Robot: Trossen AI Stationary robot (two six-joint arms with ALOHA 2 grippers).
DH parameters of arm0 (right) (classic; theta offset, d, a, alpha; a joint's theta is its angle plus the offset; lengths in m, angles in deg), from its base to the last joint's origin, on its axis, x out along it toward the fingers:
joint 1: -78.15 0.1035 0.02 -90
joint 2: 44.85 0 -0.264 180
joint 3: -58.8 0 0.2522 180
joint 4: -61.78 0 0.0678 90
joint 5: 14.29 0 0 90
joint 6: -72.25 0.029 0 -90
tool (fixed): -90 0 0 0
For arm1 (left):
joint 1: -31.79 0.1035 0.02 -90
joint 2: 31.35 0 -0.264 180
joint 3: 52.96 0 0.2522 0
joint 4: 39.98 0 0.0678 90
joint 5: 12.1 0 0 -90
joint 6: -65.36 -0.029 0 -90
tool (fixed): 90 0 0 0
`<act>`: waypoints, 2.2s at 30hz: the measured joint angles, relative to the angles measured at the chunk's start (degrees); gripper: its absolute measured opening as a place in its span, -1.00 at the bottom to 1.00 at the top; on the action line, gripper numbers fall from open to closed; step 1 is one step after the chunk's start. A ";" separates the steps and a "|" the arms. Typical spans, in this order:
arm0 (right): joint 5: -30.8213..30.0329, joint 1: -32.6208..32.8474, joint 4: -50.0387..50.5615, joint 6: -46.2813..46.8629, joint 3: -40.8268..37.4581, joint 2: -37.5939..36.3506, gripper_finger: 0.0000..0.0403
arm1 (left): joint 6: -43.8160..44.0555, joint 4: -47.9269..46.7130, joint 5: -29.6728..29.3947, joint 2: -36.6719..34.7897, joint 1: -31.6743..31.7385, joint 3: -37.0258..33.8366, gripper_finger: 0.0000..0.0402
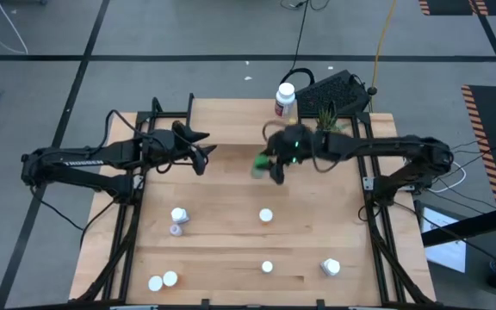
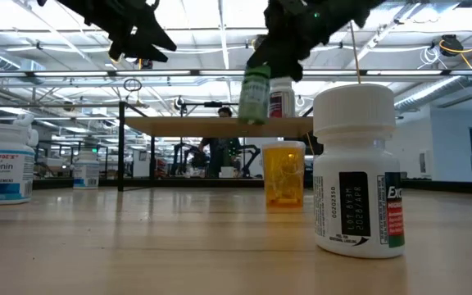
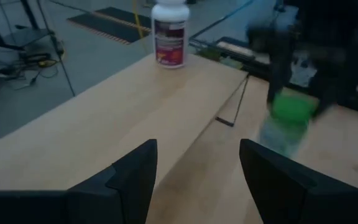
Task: Pick and place medicine bottles onto shelf by color
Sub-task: Put the green pill bottle on the shelf, then put the bottom white medicine bottle on the shelf
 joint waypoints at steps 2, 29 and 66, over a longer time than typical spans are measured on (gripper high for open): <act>0.06 -2.20 5.72 -2.76 4.57 -0.31 0.00 | 0.01 -0.11 0.01 -0.02 0.78 -0.02 0.16; -5.72 -21.07 17.24 -11.53 11.71 0.12 0.34 | 4.82 -1.20 0.03 -0.04 1.69 -0.02 0.16; -8.30 51.37 40.15 26.24 5.16 -12.20 0.39 | 9.42 26.11 -1.65 19.26 -21.69 0.16 0.16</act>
